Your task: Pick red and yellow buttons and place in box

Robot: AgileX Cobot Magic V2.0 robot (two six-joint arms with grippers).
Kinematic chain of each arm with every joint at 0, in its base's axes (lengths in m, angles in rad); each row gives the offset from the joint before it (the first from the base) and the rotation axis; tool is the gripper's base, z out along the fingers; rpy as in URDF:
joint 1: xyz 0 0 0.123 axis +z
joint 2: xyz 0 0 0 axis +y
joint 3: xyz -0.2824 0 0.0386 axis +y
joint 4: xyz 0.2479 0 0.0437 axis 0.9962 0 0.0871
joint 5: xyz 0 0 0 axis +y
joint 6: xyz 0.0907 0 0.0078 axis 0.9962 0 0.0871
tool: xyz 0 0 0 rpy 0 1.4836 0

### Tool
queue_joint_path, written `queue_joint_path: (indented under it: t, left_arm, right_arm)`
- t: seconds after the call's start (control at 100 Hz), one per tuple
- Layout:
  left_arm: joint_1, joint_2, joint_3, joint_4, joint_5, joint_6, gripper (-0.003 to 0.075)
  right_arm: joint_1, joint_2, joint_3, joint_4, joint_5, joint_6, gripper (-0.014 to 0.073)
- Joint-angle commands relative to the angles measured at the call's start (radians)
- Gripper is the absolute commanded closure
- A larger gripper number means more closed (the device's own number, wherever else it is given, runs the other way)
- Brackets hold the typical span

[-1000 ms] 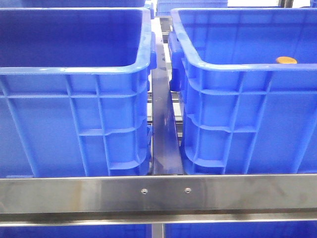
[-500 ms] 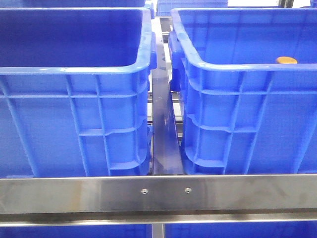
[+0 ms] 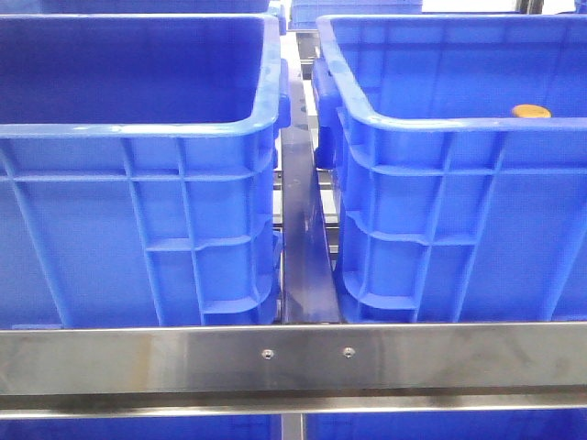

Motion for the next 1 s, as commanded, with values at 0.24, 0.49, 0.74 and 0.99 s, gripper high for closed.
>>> queue_joint_path:
  t: [0.24,0.49,0.74,0.99]
  left_arm:
    - [0.0,0.009,-0.025,-0.014,-0.075,-0.009,0.0739]
    - [0.0,0.009,-0.025,-0.014,-0.075,-0.009,0.0739]
    - [0.0,0.009,-0.025,-0.014,-0.075,-0.009,0.0739]
    - [0.0,0.009,-0.025,-0.014,-0.075,-0.009,0.0739]
  right_arm:
    - [-0.008,0.002,-0.024,0.048,-0.023,-0.01,0.0661]
    - [-0.008,-0.006,-0.025,-0.16,-0.034,0.141,0.0661]
    - [0.019,-0.12,-0.025,-0.586,-0.107,0.554,0.0661]
    - [0.188,-0.25,-0.016,-1.026,-0.153,0.905,0.0661]
